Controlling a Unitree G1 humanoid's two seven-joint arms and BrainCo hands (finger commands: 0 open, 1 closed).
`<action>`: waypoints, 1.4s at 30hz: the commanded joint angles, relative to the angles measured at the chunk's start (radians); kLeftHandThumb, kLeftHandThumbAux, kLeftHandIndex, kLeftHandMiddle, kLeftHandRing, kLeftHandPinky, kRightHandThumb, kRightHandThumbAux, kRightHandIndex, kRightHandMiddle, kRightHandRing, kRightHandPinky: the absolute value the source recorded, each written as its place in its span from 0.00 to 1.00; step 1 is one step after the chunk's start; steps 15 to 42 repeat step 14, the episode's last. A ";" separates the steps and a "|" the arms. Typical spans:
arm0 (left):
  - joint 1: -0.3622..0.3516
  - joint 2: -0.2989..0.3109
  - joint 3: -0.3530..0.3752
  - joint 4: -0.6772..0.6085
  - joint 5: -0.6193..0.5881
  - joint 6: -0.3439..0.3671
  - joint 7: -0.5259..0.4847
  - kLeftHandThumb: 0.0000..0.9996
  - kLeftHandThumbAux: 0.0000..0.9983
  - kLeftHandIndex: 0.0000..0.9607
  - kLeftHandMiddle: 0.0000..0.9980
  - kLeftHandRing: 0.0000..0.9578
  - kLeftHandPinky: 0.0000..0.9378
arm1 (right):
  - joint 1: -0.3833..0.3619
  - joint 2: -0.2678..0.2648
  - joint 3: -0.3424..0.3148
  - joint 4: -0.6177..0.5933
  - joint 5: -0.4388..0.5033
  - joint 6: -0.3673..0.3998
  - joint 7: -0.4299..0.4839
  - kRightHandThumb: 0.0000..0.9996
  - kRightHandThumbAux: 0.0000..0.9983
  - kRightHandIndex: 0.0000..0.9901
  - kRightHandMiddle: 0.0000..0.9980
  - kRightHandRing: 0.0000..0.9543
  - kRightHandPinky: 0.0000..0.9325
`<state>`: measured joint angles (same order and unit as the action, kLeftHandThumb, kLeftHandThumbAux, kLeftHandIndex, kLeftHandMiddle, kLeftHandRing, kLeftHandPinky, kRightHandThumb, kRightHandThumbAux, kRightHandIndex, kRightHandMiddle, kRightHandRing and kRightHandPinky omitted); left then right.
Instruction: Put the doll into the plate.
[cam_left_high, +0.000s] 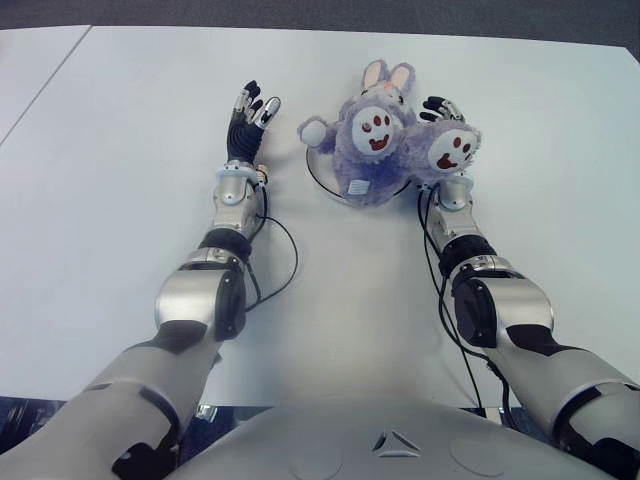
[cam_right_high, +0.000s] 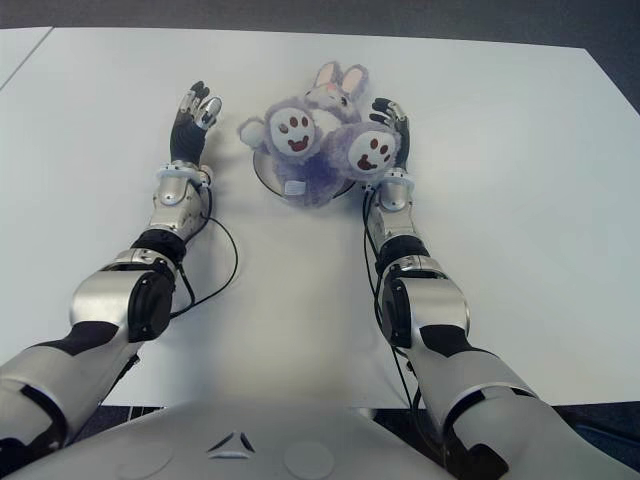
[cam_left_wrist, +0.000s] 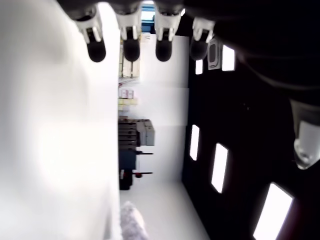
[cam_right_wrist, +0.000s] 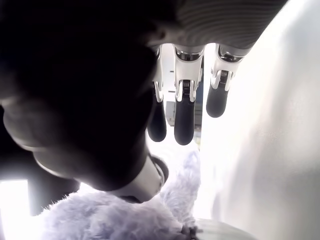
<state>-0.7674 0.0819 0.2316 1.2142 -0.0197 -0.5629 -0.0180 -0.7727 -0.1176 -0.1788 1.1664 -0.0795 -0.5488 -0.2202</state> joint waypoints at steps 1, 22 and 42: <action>0.296 -0.094 0.011 0.139 -0.007 0.078 -0.058 0.00 0.45 0.00 0.00 0.00 0.00 | 0.354 0.085 0.000 0.168 -0.001 -0.006 0.017 0.56 0.98 0.24 0.25 0.26 0.19; 0.278 -0.096 0.044 0.138 -0.034 0.127 -0.085 0.00 0.45 0.00 0.00 0.00 0.00 | 0.356 0.081 0.001 0.168 -0.002 -0.012 0.000 0.51 0.97 0.22 0.24 0.25 0.20; 0.278 -0.096 0.044 0.138 -0.034 0.127 -0.085 0.00 0.45 0.00 0.00 0.00 0.00 | 0.356 0.081 0.001 0.168 -0.002 -0.012 0.000 0.51 0.97 0.22 0.24 0.25 0.20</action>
